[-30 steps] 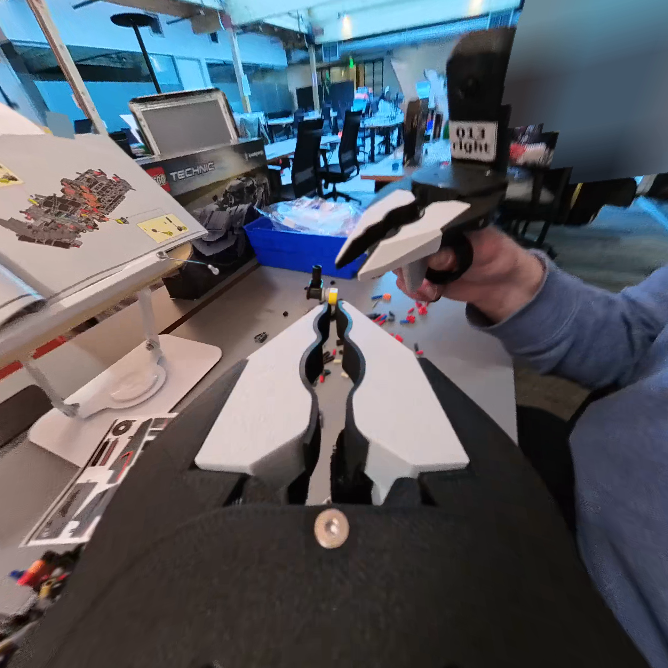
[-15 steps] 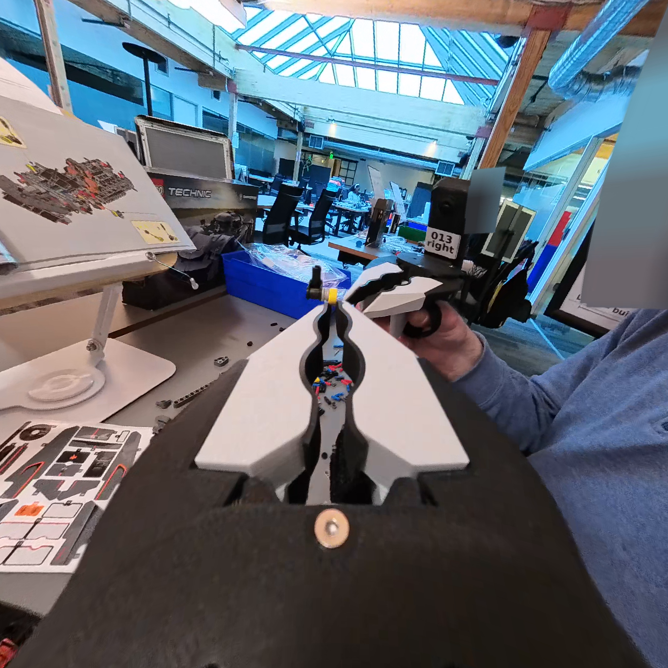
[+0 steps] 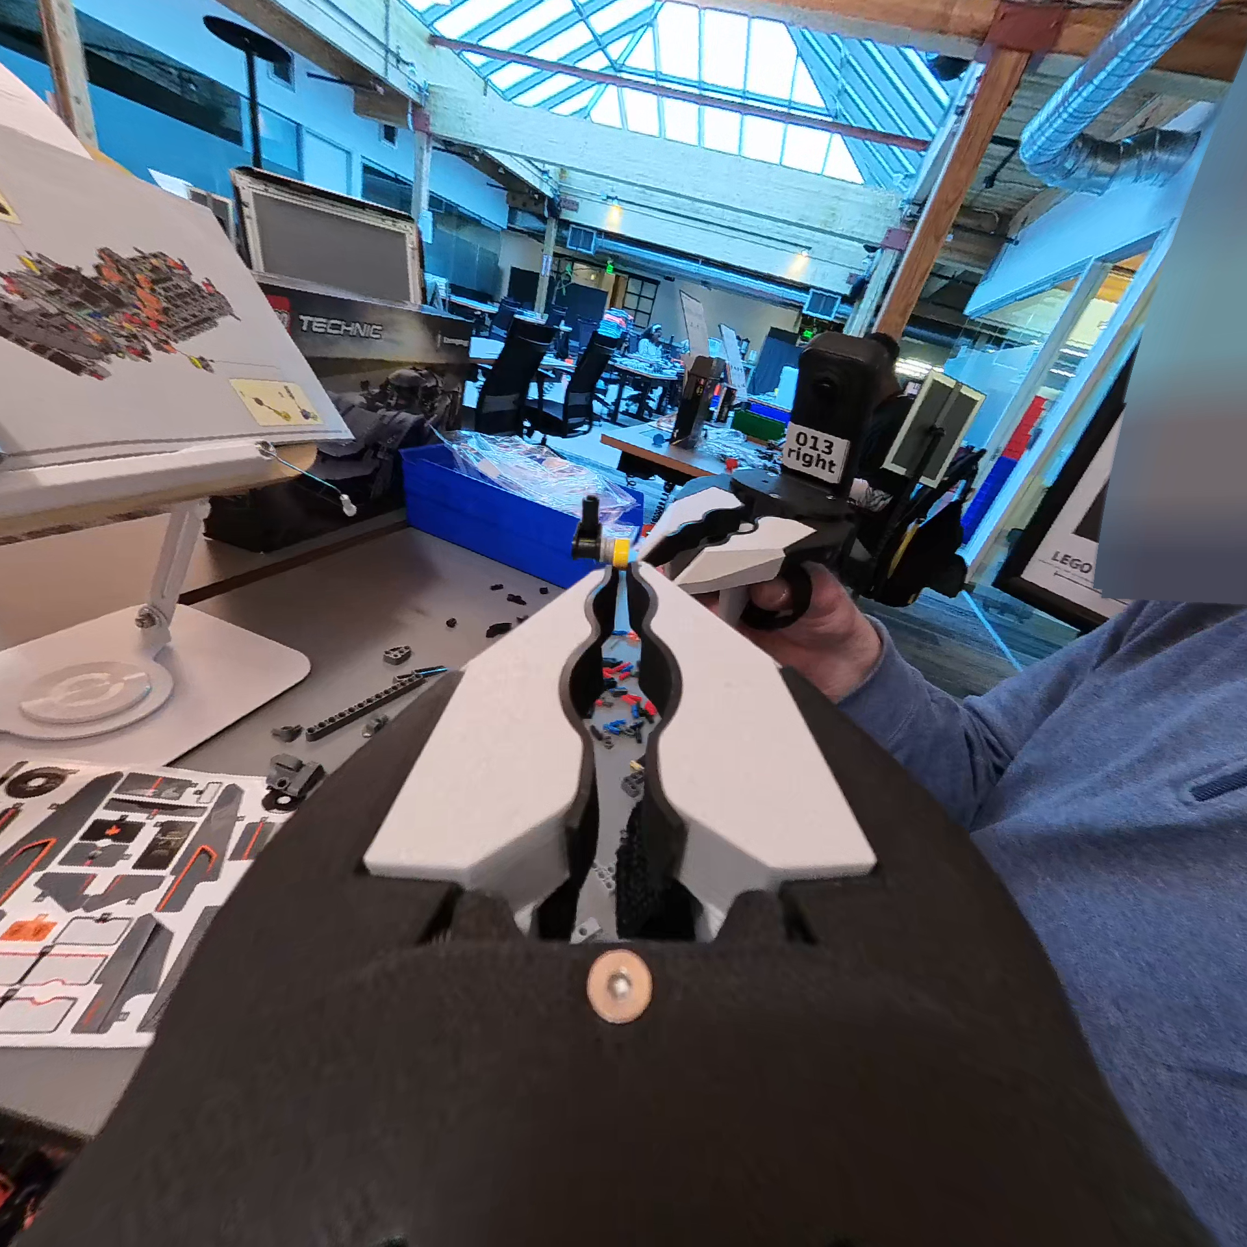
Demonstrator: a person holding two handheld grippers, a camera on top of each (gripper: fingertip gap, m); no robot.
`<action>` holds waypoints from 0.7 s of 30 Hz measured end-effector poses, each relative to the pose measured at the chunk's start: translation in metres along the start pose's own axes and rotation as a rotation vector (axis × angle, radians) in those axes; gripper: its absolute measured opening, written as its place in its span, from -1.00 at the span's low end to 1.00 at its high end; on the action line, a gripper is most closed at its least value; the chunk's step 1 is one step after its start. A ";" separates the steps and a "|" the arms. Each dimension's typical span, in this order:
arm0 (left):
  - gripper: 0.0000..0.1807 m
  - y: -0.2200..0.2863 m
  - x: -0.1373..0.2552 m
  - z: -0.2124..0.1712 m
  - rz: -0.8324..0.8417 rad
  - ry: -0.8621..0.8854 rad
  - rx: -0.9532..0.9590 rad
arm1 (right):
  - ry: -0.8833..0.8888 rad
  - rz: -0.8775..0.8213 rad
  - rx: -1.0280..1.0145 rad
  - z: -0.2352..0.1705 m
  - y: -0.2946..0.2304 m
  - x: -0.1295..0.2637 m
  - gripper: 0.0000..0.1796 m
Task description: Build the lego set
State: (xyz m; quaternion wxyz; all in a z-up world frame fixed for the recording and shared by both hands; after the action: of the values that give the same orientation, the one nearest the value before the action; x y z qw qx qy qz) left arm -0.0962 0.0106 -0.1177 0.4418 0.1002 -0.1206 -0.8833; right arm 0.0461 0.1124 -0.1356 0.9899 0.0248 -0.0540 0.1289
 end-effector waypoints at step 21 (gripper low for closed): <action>-0.99 0.001 -0.002 -0.002 -0.011 -0.027 0.015 | -0.008 0.016 -0.004 -0.002 -0.001 -0.002 -0.88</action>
State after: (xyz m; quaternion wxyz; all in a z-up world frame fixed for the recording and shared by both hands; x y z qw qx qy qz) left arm -0.0938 0.0118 -0.1198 0.4345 0.0920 -0.1326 -0.8861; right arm 0.0451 0.1112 -0.1382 0.9887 0.0232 -0.0583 0.1365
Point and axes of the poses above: each gripper's, where its closed fingertips meet, x back along the fingers, z out of its top, y = z × x across the jaws, the point moved 6 cm from there along x, back along the fingers, and after that the axes turned 3 degrees about x, right-handed, at the moved point
